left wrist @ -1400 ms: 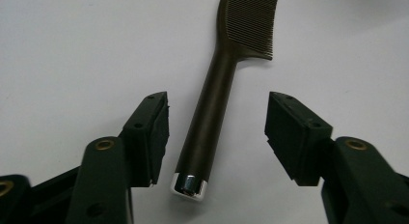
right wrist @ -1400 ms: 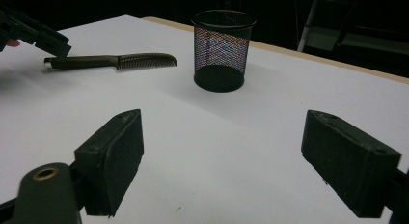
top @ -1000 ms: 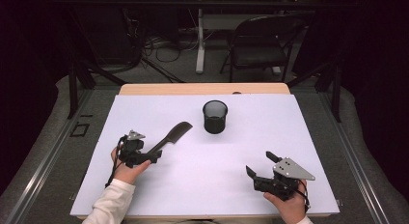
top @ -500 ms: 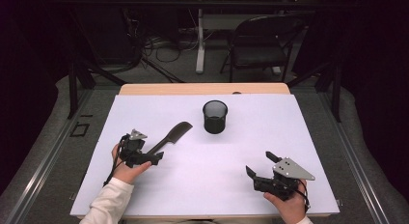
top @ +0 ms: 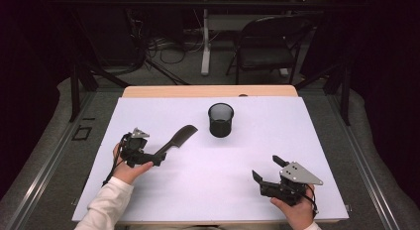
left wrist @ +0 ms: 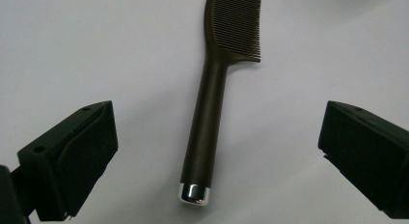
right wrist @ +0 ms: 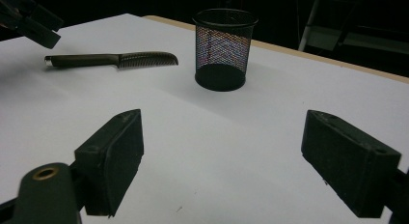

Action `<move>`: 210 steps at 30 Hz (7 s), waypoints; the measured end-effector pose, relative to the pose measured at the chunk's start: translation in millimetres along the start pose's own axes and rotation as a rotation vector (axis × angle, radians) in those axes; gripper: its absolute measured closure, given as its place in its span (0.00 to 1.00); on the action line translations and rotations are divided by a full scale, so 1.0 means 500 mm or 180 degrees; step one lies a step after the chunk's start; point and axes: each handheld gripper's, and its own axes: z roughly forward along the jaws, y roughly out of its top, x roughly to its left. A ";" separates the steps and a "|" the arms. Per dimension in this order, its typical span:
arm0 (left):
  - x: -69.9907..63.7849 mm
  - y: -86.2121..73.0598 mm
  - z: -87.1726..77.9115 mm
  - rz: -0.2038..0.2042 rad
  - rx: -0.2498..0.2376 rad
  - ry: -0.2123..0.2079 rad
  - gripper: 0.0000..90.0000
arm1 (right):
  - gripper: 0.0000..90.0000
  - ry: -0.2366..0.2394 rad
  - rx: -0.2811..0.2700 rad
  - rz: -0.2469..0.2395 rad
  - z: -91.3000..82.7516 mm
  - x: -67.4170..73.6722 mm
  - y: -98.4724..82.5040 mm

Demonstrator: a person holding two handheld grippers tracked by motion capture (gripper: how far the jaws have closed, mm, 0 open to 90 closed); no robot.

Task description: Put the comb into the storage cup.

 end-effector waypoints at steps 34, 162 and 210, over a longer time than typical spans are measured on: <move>0.025 0.061 -0.027 0.0147 0.0236 -0.0030 0.00 | 0.05 -0.0026 0.0024 0.0068 0.000 0.001 0.004; 0.019 0.094 0.090 0.0654 0.1339 -0.0180 0.68 | 0.00 0.0213 0.0302 -0.0121 0.014 0.007 -0.007; 0.007 0.089 0.110 0.0694 0.1428 -0.0082 0.79 | 0.00 0.0237 0.0322 -0.0141 0.013 0.006 -0.008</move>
